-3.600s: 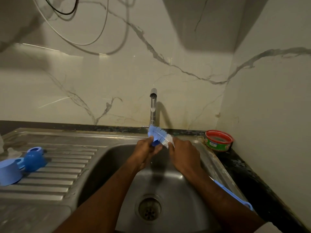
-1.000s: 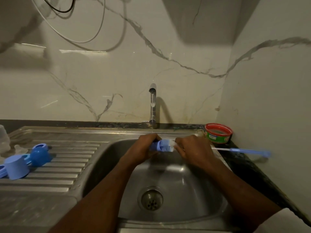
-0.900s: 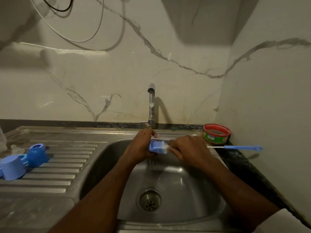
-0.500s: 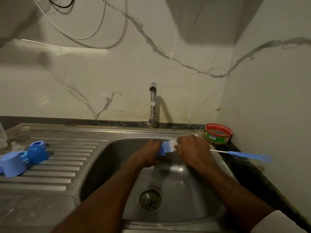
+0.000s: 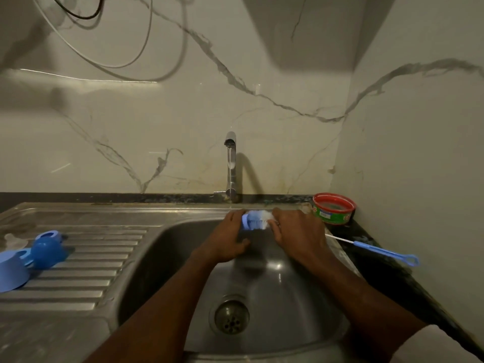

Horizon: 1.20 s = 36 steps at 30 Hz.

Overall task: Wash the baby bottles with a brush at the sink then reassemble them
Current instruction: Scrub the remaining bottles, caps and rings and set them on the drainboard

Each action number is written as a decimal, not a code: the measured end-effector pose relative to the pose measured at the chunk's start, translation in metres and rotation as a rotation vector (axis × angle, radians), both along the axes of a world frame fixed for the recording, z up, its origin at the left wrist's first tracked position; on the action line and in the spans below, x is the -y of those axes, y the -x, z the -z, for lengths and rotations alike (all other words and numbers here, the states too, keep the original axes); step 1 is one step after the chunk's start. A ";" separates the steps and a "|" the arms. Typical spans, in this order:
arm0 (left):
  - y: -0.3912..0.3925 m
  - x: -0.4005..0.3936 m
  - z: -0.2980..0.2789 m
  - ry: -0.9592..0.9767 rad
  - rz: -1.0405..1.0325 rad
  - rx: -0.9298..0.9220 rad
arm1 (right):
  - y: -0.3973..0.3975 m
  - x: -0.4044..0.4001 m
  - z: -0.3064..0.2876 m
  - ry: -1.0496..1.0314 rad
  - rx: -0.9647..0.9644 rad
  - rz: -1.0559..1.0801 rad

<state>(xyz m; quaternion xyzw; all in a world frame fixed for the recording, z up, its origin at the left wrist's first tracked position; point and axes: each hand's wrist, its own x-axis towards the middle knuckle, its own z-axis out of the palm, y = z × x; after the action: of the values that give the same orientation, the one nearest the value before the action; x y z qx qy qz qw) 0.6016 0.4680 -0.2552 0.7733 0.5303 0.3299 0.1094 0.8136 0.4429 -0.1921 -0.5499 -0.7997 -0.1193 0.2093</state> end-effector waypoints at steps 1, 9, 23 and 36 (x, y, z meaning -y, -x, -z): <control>0.000 0.001 -0.001 -0.041 -0.020 -0.026 | -0.001 0.000 0.002 -0.025 0.008 0.029; 0.026 -0.003 0.001 -0.208 -0.224 -0.031 | 0.017 0.006 0.011 0.070 0.042 -0.202; 0.018 -0.002 0.004 -0.172 -0.201 -0.146 | 0.016 0.001 0.011 0.153 0.061 -0.119; 0.007 0.012 -0.006 -0.059 -0.126 -0.241 | -0.005 0.000 0.005 0.088 0.075 -0.092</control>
<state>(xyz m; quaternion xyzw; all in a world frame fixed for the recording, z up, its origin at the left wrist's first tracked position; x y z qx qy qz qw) 0.5950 0.4565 -0.2489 0.7753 0.5773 0.2563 0.0010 0.8183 0.4432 -0.1971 -0.5163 -0.8360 -0.0945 0.1602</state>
